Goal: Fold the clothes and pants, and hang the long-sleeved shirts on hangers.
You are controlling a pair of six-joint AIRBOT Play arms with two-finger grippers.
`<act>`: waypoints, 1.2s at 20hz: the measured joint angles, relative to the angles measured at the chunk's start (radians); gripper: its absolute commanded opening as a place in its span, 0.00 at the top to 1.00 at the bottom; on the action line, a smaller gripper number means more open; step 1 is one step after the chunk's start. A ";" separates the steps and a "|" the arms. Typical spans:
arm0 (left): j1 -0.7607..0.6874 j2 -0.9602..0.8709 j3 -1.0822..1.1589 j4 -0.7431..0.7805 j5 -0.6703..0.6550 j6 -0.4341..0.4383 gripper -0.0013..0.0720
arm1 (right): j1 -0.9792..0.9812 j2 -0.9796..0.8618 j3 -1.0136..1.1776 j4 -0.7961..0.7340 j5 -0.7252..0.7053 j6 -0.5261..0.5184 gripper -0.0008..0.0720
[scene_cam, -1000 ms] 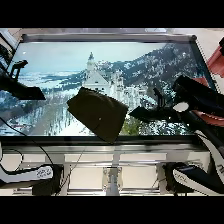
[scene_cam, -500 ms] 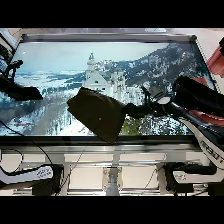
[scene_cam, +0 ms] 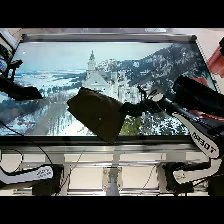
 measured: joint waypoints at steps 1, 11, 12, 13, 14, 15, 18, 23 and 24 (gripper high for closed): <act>0.000 0.000 0.000 0.000 0.003 0.000 0.19 | 0.002 -0.006 0.005 -0.002 -0.002 0.002 0.19; 0.000 -0.001 0.000 0.024 0.028 0.000 0.19 | 0.111 -0.176 0.182 0.013 0.032 0.020 0.72; 0.000 -0.001 0.000 0.026 0.029 0.000 0.19 | 0.120 -0.186 0.196 0.003 0.029 0.024 0.92; 0.000 -0.001 0.000 0.027 0.029 0.000 0.19 | 0.126 -0.192 0.208 0.006 0.030 0.029 0.97; 0.000 -0.001 0.000 0.028 0.029 0.000 0.19 | 0.131 -0.195 0.222 0.015 0.032 0.031 0.97; 0.000 -0.001 0.000 0.028 0.029 0.000 0.19 | 0.134 -0.200 0.235 0.020 0.035 0.031 0.97; 0.000 -0.001 0.000 0.030 0.029 0.000 0.19 | 0.136 -0.201 0.314 0.031 0.092 0.037 0.97; 0.000 -0.001 0.000 0.030 0.029 0.000 0.19 | 0.064 -0.147 0.559 -0.082 0.286 0.135 0.97; 0.000 -0.001 0.000 0.030 0.029 0.000 0.19 | 0.033 -0.124 0.615 -0.128 0.337 0.166 0.97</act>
